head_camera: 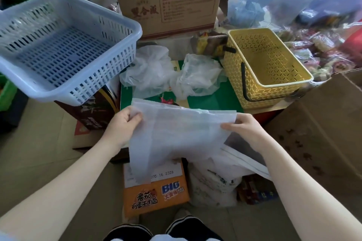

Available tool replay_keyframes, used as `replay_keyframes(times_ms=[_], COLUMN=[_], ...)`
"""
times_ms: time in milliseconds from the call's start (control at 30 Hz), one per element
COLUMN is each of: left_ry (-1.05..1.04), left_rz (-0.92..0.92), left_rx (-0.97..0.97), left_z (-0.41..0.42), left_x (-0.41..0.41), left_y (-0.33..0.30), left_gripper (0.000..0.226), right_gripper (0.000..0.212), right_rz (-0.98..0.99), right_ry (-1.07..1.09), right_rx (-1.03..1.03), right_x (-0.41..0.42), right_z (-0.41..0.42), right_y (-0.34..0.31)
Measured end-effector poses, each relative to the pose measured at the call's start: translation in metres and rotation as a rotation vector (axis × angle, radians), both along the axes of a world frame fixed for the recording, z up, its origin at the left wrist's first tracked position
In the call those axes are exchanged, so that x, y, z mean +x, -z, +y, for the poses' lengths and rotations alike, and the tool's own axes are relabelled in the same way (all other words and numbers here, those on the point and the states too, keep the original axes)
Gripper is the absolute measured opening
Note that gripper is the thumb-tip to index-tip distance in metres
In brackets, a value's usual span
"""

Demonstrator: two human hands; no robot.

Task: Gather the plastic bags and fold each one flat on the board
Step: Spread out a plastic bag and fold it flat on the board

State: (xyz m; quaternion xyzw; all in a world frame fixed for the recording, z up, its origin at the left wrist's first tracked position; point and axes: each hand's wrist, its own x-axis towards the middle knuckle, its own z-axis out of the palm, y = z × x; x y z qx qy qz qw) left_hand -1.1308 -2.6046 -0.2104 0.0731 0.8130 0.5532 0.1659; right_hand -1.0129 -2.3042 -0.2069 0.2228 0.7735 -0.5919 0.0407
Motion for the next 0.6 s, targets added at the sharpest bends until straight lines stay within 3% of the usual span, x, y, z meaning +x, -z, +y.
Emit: replay_keyframes(times_ms=[33,133,200,267,400,433,500,600], left_ry=[-0.037,-0.052,0.046,0.239,0.500,0.509,0.479,0.347], left_rz=[-0.042,0.083,0.295,0.331,0.232,0.244,0.283,0.333], left_rx=[-0.121,-0.466,-0.399,-0.234,-0.052,-0.021,0.034,0.070], left_z=[-0.009,-0.021,-0.010,0.007,0.027,0.026,0.015,-0.015], left_x=[0.000,0.004,0.011,0.015,0.021,0.022,0.022,0.016], left_y=[0.007,0.015,-0.003,-0.026,-0.050,-0.050,-0.047,-0.039], left_gripper=[0.005,0.042,0.051,0.046,0.021,0.023,0.030,0.024], right_gripper=[0.009,0.019,0.035,0.042,0.009,0.007,0.027,0.038], right_rz=[0.060,0.173,0.220,0.233,0.296,0.304,0.268,0.234], right_ry=[0.056,-0.029,-0.213,-0.367,-0.419,-0.387,-0.360,-0.412], right_rx=[-0.092,-0.044,0.133,0.233,0.337,0.339,0.335,0.385], right_x=[-0.004,-0.019,-0.028,-0.033,-0.032,-0.030,-0.022,-0.006], right_z=[-0.006,-0.031,-0.053,-0.075,-0.100,-0.102,-0.102,-0.102], right_y=[-0.005,-0.020,-0.031,-0.042,-0.046,-0.045,-0.042,-0.033])
